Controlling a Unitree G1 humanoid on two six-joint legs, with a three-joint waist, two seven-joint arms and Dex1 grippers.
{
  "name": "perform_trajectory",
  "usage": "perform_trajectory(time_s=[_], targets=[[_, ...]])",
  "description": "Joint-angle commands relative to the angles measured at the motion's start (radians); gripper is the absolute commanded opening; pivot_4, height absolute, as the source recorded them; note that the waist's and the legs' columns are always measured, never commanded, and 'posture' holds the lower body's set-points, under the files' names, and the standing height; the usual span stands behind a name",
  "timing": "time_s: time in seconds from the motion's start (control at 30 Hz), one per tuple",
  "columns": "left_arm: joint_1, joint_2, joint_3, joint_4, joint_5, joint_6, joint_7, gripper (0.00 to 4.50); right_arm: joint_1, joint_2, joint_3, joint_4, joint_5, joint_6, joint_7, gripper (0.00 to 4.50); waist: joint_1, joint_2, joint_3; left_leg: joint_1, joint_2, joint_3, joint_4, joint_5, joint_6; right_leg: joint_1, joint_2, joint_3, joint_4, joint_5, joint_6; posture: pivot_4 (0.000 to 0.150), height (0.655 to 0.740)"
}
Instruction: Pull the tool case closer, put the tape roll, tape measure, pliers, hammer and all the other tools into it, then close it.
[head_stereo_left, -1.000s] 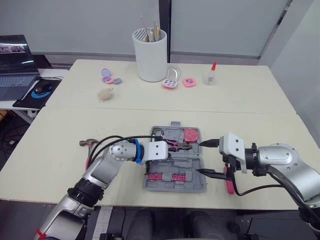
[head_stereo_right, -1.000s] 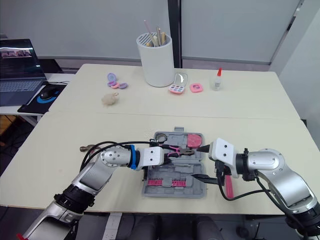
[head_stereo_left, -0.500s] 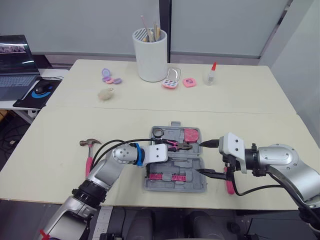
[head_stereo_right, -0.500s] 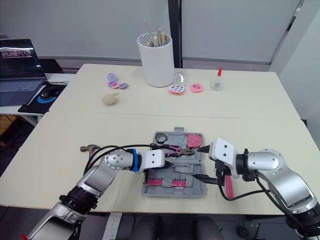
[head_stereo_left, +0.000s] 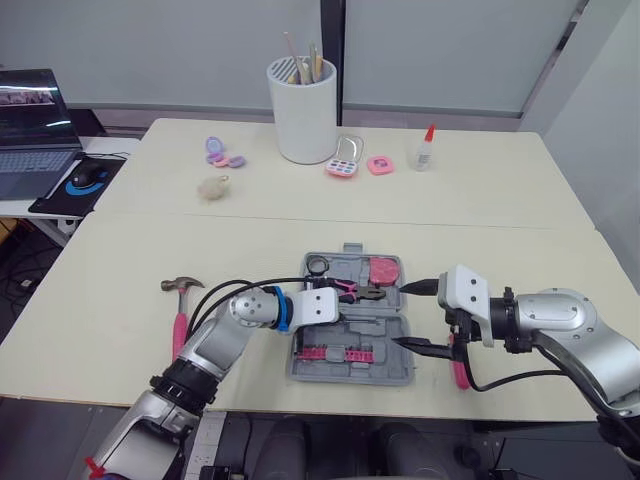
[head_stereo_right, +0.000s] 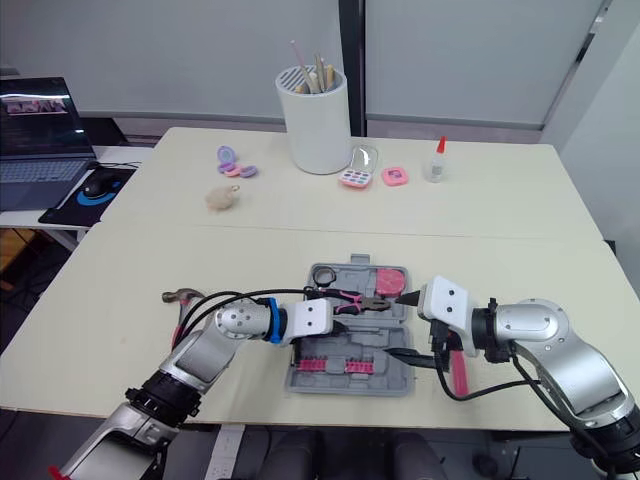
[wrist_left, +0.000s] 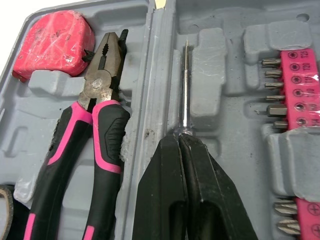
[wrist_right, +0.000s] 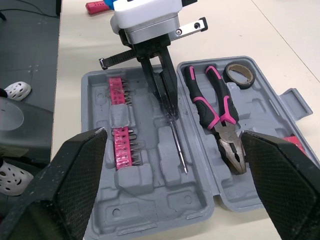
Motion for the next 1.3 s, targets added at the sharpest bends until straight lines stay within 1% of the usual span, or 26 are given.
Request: perform_trajectory(time_s=[0.03, 0.13, 0.23, 0.33, 0.4, 0.47, 0.53, 0.6, 0.67, 0.73, 0.77, 0.87, 1.0, 1.3], targets=[[0.010, 0.015, 0.101, -0.094, -0.088, 0.034, 0.011, 0.05, -0.021, -0.012, -0.034, 0.025, -0.002, -0.028, 0.012, 4.50, 0.000, 0.000, 0.000, 0.000, 0.000, 0.000, 0.000, 0.000, 0.000, 0.000, 0.000, 0.000, 0.000, 0.000, 0.000, 0.150, 0.7400], [0.034, 0.050, 0.186, -0.163, -0.179, 0.086, -0.015, 0.05, -0.032, -0.020, -0.068, 0.079, 0.008, -0.038, 0.025, 4.50, -0.003, 0.000, 0.000, 0.000, 0.001, 0.000, 0.000, 0.000, 0.000, 0.000, 0.000, 0.000, 0.000, 0.000, 0.000, 0.150, 0.7400], [0.079, 0.162, 0.306, -0.215, -0.274, 0.153, -0.075, 0.05, -0.037, -0.066, -0.120, 0.172, 0.006, -0.085, 0.077, 4.50, -0.007, 0.000, 0.000, 0.000, 0.002, 0.000, 0.000, 0.000, 0.000, 0.000, -0.001, 0.000, 0.000, 0.000, 0.000, 0.150, 0.7400], [0.148, 0.281, 0.484, -0.249, -0.414, 0.279, -0.127, 0.60, -0.041, -0.125, -0.177, 0.278, -0.004, -0.144, 0.128, 4.50, -0.017, 0.000, 0.000, 0.001, 0.002, 0.000, -0.001, 0.000, 0.000, -0.001, -0.002, 0.000, 0.000, 0.000, 0.000, 0.150, 0.7400], [0.206, 0.347, 0.597, -0.250, -0.487, 0.343, -0.146, 1.20, -0.046, -0.153, -0.210, 0.328, 0.001, -0.163, 0.148, 4.50, -0.022, 0.000, 0.000, 0.001, 0.002, 0.000, -0.001, 0.000, 0.000, -0.001, -0.003, 0.000, 0.000, 0.000, 0.000, 0.150, 0.7400], [0.284, 0.413, 0.727, -0.212, -0.533, 0.391, -0.169, 1.88, -0.054, -0.176, -0.255, 0.381, 0.020, -0.158, 0.165, 4.50, -0.023, 0.000, 0.000, 0.001, 0.002, 0.000, -0.001, 0.000, 0.000, -0.001, -0.004, 0.000, 0.000, 0.000, 0.000, 0.150, 0.7400], [0.362, 0.465, 0.860, -0.138, -0.564, 0.420, -0.193, 2.46, -0.053, -0.201, -0.300, 0.435, 0.026, -0.159, 0.188, 4.50, -0.027, 0.001, 0.001, 0.001, 0.002, 0.001, -0.001, 0.000, 0.000, -0.001, -0.004, 0.000, 0.000, 0.000, 0.000, 0.150, 0.7400], [0.431, 0.508, 0.963, -0.051, -0.576, 0.427, -0.219, 3.13, -0.045, -0.228, -0.336, 0.489, 0.024, -0.171, 0.212, 4.50, -0.027, 0.001, 0.001, 0.002, 0.002, 0.002, -0.001, 0.000, 0.000, -0.001, -0.004, 0.001, 0.000, 0.000, 0.000, 0.150, 0.7400], [0.478, 0.539, 1.025, 0.023, -0.577, 0.415, -0.237, 3.76, -0.036, -0.248, -0.359, 0.544, 0.020, -0.184, 0.231, 4.50, -0.026, 0.001, 0.001, 0.003, 0.002, 0.002, -0.002, 0.000, 0.000, -0.001, -0.005, 0.000, 0.000, -0.001, -0.001, 0.150, 0.7400], [0.505, 0.564, 1.052, 0.096, -0.556, 0.372, -0.245, 4.38, -0.024, -0.264, -0.373, 0.600, 0.011, -0.202, 0.249, 4.50, -0.024, 0.001, 0.001, 0.003, 0.002, 0.002, -0.002, 0.000, 0.000, 0.000, -0.006, 0.000, 0.000, -0.001, -0.001, 0.150, 0.7400], [0.504, 0.571, 1.063, 0.126, -0.558, 0.368, -0.244, 4.45, -0.019, -0.268, -0.378, 0.624, 0.007, -0.212, 0.254, 4.50, -0.022, 0.001, 0.001, 0.004, 0.002, 0.002, -0.002, 0.000, 0.000, 0.000, -0.007, 0.000, 0.000, -0.001, -0.001, 0.150, 0.7400], [0.485, 0.596, 1.070, 0.221, -0.554, 0.344, -0.245, 4.45, -0.014, -0.266, -0.384, 0.672, 0.001, -0.233, 0.260, 4.50, -0.019, 0.001, 0.001, 0.004, 0.001, 0.003, -0.002, 0.000, 0.000, 0.000, -0.008, 0.000, 0.000, -0.001, -0.001, 0.150, 0.7400], [0.466, 0.619, 1.049, 0.307, -0.540, 0.313, -0.245, 4.45, -0.001, -0.261, -0.377, 0.681, -0.006, -0.241, 0.258, 4.50, -0.024, 0.001, 0.001, 0.004, 0.001, 0.004, -0.002, 0.000, 0.000, -0.001, -0.008, 0.000, 0.001, -0.001, -0.001, 0.150, 0.7400], [0.449, 0.598, 1.018, 0.280, -0.544, 0.328, -0.223, 4.45, 0.006, -0.254, -0.375, 0.621, -0.005, -0.195, 0.239, 4.50, -0.026, 0.002, 0.001, 0.004, 0.002, 0.005, -0.003, 0.000, 0.000, -0.001, -0.008, 0.001, 0.001, -0.001, -0.001, 0.150, 0.7400]])
